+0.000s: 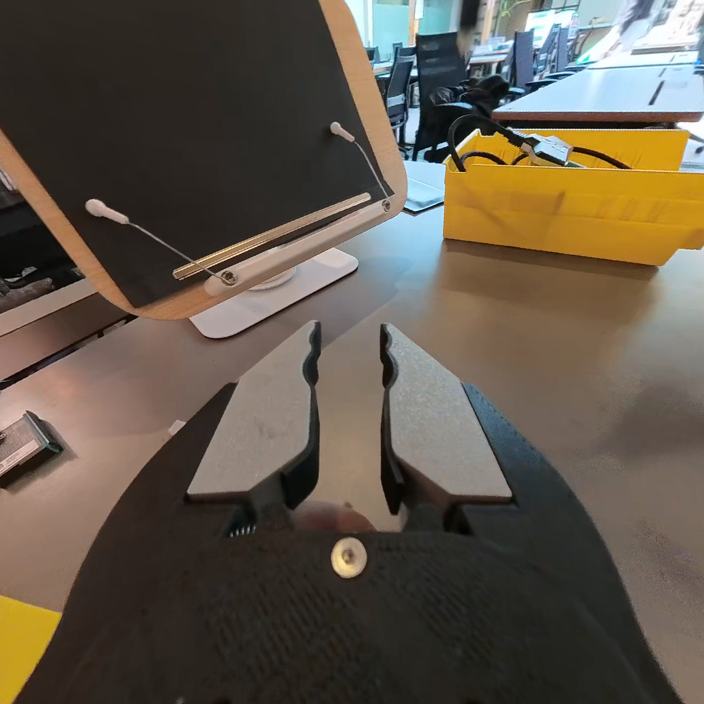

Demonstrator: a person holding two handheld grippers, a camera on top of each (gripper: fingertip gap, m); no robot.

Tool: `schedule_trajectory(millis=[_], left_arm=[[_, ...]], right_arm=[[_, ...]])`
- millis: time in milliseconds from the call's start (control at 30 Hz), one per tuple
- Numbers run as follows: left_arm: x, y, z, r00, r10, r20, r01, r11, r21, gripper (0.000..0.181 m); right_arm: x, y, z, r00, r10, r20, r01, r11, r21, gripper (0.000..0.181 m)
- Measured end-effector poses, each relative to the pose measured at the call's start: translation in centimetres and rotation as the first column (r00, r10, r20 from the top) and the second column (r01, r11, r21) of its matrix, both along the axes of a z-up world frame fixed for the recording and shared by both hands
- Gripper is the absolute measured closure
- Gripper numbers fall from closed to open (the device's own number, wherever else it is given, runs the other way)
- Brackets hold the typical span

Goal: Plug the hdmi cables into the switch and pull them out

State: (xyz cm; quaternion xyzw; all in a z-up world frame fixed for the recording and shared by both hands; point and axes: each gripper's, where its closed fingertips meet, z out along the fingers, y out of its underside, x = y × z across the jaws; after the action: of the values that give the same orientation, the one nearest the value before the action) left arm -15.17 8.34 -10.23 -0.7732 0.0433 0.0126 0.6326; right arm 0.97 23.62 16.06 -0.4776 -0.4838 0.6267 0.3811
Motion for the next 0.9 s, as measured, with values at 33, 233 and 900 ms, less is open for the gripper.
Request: schedule_trajectory(millis=[33,233,900], left_arm=[[0.2,0.0,0.0,1.0,-0.006,-0.005,0.006,1.0,-0.003,0.153],[0.4,0.3,-1.0,0.998,-0.004,-0.062,0.002,0.999,-0.038,0.154],[1.4,0.8,-3.3,0.986,-0.039,-0.162,0.019,0.992,-0.122,0.154]], right_arm=[[1.1,1.6,2.4,0.996,-0.091,-0.023,0.092,0.994,0.05,0.17],[7.0,11.5,8.3,0.791,-0.595,-0.143,0.606,0.731,0.313,0.17],[5.9,22.3,-28.8,0.062,-0.603,0.795,-0.048,0.794,0.606,0.169]])
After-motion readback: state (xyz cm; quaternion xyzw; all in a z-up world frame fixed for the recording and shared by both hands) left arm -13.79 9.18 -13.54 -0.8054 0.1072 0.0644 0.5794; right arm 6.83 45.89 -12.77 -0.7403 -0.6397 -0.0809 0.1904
